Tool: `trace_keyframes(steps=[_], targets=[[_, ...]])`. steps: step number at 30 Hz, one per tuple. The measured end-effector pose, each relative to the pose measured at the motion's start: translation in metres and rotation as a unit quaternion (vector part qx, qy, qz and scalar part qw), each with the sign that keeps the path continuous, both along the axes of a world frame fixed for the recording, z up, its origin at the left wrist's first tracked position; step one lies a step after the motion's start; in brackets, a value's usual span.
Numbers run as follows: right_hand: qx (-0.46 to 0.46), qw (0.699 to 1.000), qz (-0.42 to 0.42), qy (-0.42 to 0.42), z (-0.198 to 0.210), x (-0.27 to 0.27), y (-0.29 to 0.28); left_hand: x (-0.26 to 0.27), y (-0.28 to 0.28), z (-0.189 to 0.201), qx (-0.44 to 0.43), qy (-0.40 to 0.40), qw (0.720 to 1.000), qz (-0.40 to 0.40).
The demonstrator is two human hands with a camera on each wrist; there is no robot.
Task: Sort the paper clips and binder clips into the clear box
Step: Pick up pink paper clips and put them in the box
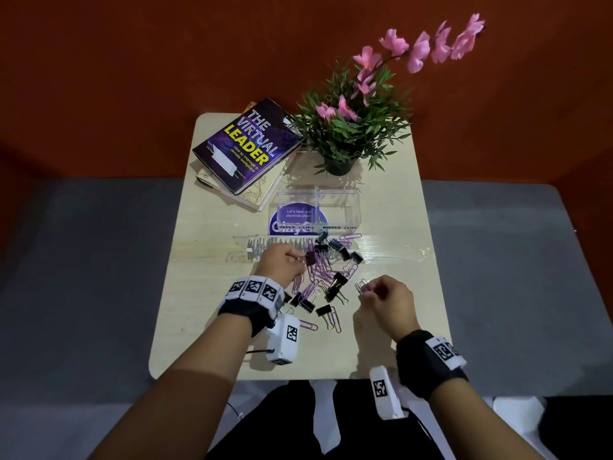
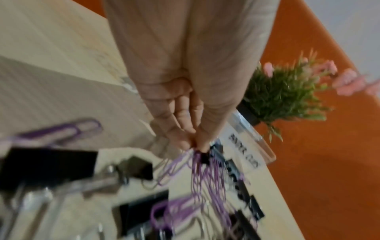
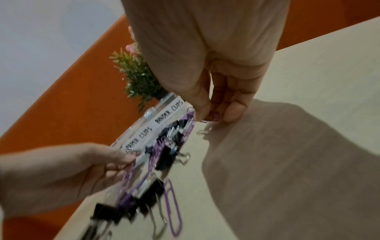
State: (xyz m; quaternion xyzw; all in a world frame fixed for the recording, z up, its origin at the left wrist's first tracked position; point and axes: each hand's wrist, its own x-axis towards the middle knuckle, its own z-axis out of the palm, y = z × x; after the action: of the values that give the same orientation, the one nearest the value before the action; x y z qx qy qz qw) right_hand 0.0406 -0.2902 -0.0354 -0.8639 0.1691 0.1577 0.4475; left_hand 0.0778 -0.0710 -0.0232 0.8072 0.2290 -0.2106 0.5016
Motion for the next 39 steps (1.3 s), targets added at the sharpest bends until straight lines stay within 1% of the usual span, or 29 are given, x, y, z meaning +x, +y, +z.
trace_keyframes(steps=[2, 4, 6, 8, 10, 12, 15, 17, 19, 21, 22, 24, 26, 28, 32, 37, 39], targets=[[0.019, 1.0, 0.002, -0.024, 0.01, 0.01, -0.001, 0.001, 0.012, 0.008, -0.04, -0.003, 0.999, 0.0], [0.035, 0.998, 0.015, -0.053, 0.021, 0.024, 0.006, 0.005, 0.022, 0.017, -0.05, -0.024, 0.998, -0.011], [0.058, 0.994, 0.033, -0.09, 0.034, 0.042, 0.02, 0.012, 0.027, 0.034, -0.04, -0.063, 0.997, -0.033], [0.082, 0.987, 0.056, -0.126, 0.05, 0.065, 0.04, 0.023, 0.028, 0.05, -0.04, -0.117, 0.992, -0.033], [0.095, 0.98, 0.074, -0.159, 0.064, 0.09, 0.065, 0.039, 0.024, 0.06, -0.025, -0.178, 0.984, -0.009], [0.1, 0.976, 0.082, -0.177, 0.07, 0.112, 0.088, 0.058, 0.019, 0.061, -0.003, -0.228, 0.973, 0.018], [0.064, 0.981, 0.108, -0.15, 0.067, 0.128, 0.107, 0.075, 0.013, 0.049, 0.058, -0.246, 0.967, 0.028], [0.04, 0.983, 0.123, -0.132, 0.064, 0.126, 0.104, 0.076, 0.014, 0.04, 0.112, -0.232, 0.966, -0.004], [0.013, 0.983, 0.129, -0.132, 0.059, 0.114, 0.091, 0.066, 0.019, 0.034, 0.164, -0.244, 0.955, -0.05], [-0.018, 0.987, 0.125, -0.099, 0.049, 0.095, 0.074, 0.049, 0.023, 0.029, 0.18, -0.266, 0.943, -0.086], [-0.03, 0.989, 0.121, -0.074, 0.042, 0.085, 0.066, 0.037, 0.022, 0.026, 0.175, -0.264, 0.941, -0.117], [-0.059, 0.991, 0.111, -0.04, 0.026, 0.067, 0.058, 0.017, 0.017, 0.016, 0.169, -0.224, 0.935, -0.219], [-0.095, 0.99, 0.102, -0.025, 0.016, 0.055, 0.061, 0.005, 0.012, 0.003, 0.18, -0.192, 0.91, -0.322], [-0.125, 0.987, 0.101, -0.024, 0.011, 0.05, 0.071, 0.003, 0.01, -0.006, 0.193, -0.192, 0.887, -0.374], [-0.168, 0.979, 0.116, -0.027, 0.002, 0.055, 0.086, 0.003, 0.007, -0.013, 0.253, -0.223, 0.84, -0.425], [-0.171, 0.974, 0.15, -0.013, -0.006, 0.063, 0.087, 0.006, 0.011, -0.018, 0.277, -0.238, 0.811, -0.457], [-0.161, 0.975, 0.154, -0.017, -0.006, 0.065, 0.085, 0.004, 0.011, -0.022, 0.303, -0.244, 0.799, -0.459]])
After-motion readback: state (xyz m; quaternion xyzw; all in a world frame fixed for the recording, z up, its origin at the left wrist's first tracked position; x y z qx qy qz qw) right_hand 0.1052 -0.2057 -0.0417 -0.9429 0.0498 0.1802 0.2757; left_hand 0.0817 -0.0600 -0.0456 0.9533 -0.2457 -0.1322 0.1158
